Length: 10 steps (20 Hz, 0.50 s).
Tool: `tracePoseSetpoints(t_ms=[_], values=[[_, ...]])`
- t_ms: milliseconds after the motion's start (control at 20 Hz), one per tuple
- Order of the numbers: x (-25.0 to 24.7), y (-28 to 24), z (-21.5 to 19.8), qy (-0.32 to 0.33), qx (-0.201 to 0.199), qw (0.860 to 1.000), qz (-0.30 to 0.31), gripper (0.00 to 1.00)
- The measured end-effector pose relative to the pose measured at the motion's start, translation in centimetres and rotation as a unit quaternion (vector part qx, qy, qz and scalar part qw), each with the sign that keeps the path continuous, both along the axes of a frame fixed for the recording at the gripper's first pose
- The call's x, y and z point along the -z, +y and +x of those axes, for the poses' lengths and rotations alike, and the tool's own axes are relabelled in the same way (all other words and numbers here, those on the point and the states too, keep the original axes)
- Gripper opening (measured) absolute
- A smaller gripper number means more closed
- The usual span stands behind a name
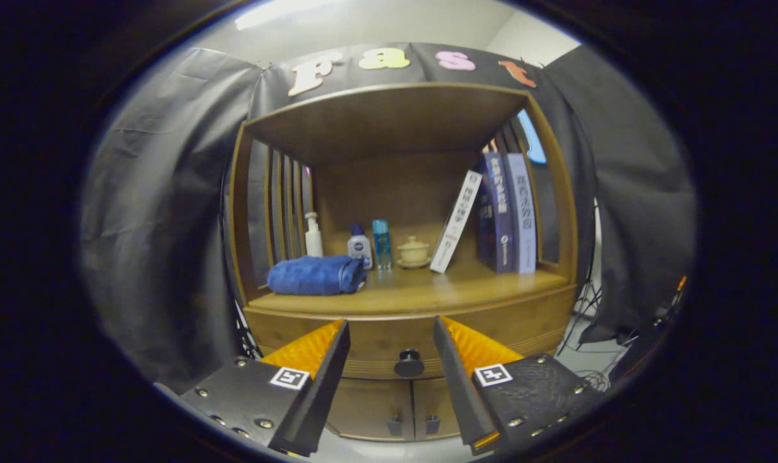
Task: Pull open the drawer, take out the items inside it, and place them on the countertop above the cabinet.
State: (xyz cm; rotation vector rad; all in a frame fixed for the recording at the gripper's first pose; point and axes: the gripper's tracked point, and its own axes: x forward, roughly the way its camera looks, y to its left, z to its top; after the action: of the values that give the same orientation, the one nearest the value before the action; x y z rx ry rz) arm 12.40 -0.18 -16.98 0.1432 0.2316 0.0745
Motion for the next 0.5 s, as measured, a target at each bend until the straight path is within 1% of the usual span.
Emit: tracePoseSetpoints(t_ms=[200,300,350,450,500], values=[[5.5,-0.8,3.2,0.051,0.015,0.999,0.011,0.79],[7.7,-0.7,4.6,0.077,0.015,0.997,0.015,0.79],[8.7,-1.1,5.3,0.09,0.022,0.996,0.012,0.8],[10.1,-1.5,5.9,0.112,0.027,0.993,0.009,0.66],[10.3,-1.3,6.4,0.113,0.029,0.993,0.012,0.65]])
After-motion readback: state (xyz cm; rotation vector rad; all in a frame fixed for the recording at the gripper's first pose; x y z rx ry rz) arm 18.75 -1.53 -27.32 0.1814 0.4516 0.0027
